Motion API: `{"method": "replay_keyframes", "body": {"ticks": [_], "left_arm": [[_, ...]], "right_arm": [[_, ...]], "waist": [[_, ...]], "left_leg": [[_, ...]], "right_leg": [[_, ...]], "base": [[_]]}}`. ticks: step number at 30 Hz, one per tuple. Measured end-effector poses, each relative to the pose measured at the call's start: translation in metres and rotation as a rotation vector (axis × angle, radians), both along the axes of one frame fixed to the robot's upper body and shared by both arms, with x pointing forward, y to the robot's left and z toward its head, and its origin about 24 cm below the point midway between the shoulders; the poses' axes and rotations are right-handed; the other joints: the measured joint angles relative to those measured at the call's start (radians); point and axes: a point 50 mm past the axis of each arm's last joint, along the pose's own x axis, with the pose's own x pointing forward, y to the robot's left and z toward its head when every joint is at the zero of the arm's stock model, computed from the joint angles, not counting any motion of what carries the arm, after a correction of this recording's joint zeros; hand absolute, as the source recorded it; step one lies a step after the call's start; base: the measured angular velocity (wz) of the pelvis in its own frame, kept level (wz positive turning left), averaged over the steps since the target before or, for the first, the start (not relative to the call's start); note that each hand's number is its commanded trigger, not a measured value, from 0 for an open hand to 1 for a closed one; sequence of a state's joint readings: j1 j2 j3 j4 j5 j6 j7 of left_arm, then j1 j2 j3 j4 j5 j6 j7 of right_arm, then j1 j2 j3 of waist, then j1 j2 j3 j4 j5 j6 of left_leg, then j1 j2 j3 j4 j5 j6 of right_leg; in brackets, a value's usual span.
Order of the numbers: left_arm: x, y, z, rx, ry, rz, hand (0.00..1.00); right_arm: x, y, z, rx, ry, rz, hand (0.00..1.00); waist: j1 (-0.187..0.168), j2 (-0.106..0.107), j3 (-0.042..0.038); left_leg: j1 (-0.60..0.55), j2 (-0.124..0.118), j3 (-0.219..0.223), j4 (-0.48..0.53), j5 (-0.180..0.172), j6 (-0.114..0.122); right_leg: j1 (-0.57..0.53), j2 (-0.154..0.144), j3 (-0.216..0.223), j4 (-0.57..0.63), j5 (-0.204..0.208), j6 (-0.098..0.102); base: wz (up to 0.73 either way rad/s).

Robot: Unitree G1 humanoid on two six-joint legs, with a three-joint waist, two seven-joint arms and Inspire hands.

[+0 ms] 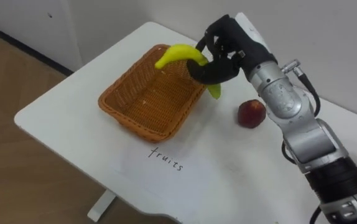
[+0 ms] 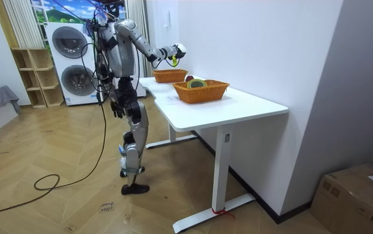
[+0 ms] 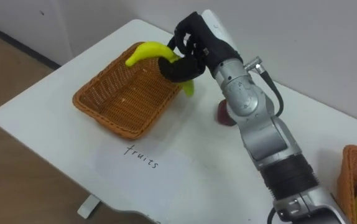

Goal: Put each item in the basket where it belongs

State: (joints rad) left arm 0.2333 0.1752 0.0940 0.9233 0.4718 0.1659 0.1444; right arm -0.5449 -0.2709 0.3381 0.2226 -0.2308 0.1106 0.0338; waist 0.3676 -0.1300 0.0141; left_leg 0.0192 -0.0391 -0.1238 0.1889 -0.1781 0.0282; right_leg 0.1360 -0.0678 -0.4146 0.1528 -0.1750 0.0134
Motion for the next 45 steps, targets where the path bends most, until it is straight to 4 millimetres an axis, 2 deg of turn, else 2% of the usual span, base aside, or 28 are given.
{"method": "replay_keyframes", "body": {"ticks": [5, 12, 17, 24, 29, 37, 38, 39, 40, 42, 45], "left_arm": [[-0.002, -0.002, -0.001, -0.003, 0.009, -0.017, 0.0], [0.0, -0.003, -0.001, -0.003, 0.003, -0.018, 0.0], [0.002, -0.005, -0.001, -0.006, -0.007, -0.019, 0.0], [0.0, -0.005, -0.001, -0.008, 0.005, -0.015, 0.0], [0.0, -0.005, -0.003, -0.012, 0.016, -0.014, 0.0], [-0.003, -0.005, -0.003, -0.013, 0.027, -0.01, 0.0], [-0.003, -0.005, -0.003, -0.012, 0.027, -0.01, 0.0], [-0.003, -0.005, -0.003, -0.013, 0.027, -0.01, 0.0], [-0.004, -0.006, -0.003, -0.013, 0.027, -0.01, 0.0], [-0.003, -0.006, -0.003, -0.013, 0.025, -0.01, 0.0], [-0.002, -0.006, -0.003, -0.013, 0.023, -0.011, 0.0]], "right_arm": [[0.001, 0.01, 0.003, -0.023, -0.019, 0.024, 1.0], [0.0, 0.013, 0.001, -0.018, -0.025, 0.019, 1.0], [0.0, 0.017, -0.01, -0.04, 0.011, 0.024, 1.0], [-0.003, 0.031, -0.014, -0.038, 0.023, 0.063, 1.0], [-0.002, 0.032, -0.023, -0.034, 0.056, 0.051, 1.0], [-0.001, 0.032, -0.03, -0.036, 0.084, 0.042, 1.0], [-0.001, 0.032, -0.03, -0.036, 0.084, 0.042, 0.91], [-0.001, 0.032, -0.03, -0.036, 0.085, 0.042, 0.58], [-0.001, 0.032, -0.03, -0.036, 0.085, 0.042, 0.33], [-0.001, 0.032, -0.03, -0.037, 0.085, 0.041, 0.0], [-0.001, 0.031, -0.03, -0.04, 0.085, 0.041, 0.0]], "waist": [[0.003, -0.001, -0.0003], [0.034, -0.002, 0.0004], [0.056, -0.003, 0.0016], [0.058, -0.003, 0.0031], [0.076, -0.005, 0.0041], [0.081, -0.008, 0.005], [0.081, -0.008, 0.0051], [0.079, -0.008, 0.0052], [0.079, -0.008, 0.0053], [0.078, -0.008, 0.0054], [0.078, -0.007, 0.0057]], "left_leg": [[-0.013, -0.009, -0.012, 0.012, 0.003, 0.005], [-0.012, -0.009, -0.01, 0.011, 0.003, 0.005], [-0.011, -0.009, -0.01, 0.01, 0.003, 0.005], [-0.009, -0.011, -0.01, 0.008, 0.003, 0.005], [-0.01, -0.01, -0.01, 0.007, 0.003, 0.005], [-0.013, -0.01, -0.013, 0.008, 0.003, 0.005], [-0.012, -0.01, -0.013, 0.008, 0.003, 0.005], [-0.012, -0.01, -0.014, 0.008, 0.003, 0.005], [-0.012, -0.01, -0.014, 0.008, 0.003, 0.005], [-0.012, -0.01, -0.014, 0.008, 0.003, 0.005], [-0.012, -0.011, -0.014, 0.008, 0.003, 0.005]], "right_leg": [[-0.009, -0.005, -0.001, 0.0, -0.002, 0.003], [-0.009, -0.007, 0.0, 0.001, -0.002, 0.004], [-0.004, -0.009, -0.003, 0.001, -0.002, 0.004], [0.0, -0.011, -0.009, 0.001, -0.003, 0.004], [-0.002, -0.007, -0.003, 0.0, -0.003, 0.004], [-0.005, -0.008, -0.004, 0.0, -0.003, 0.004], [-0.005, -0.008, -0.006, 0.0, -0.003, 0.004], [-0.005, -0.008, -0.006, 0.0, -0.003, 0.004], [-0.005, -0.009, -0.007, 0.0, -0.003, 0.004], [-0.005, -0.013, -0.008, 0.0, -0.003, 0.004], [-0.005, -0.014, -0.008, 0.0, -0.003, 0.004]], "base": [[0.08], [0.0], [-0.01], [0.0], [0.0], [0.0], [0.0], [0.0], [0.0], [0.0], [0.0]]}}
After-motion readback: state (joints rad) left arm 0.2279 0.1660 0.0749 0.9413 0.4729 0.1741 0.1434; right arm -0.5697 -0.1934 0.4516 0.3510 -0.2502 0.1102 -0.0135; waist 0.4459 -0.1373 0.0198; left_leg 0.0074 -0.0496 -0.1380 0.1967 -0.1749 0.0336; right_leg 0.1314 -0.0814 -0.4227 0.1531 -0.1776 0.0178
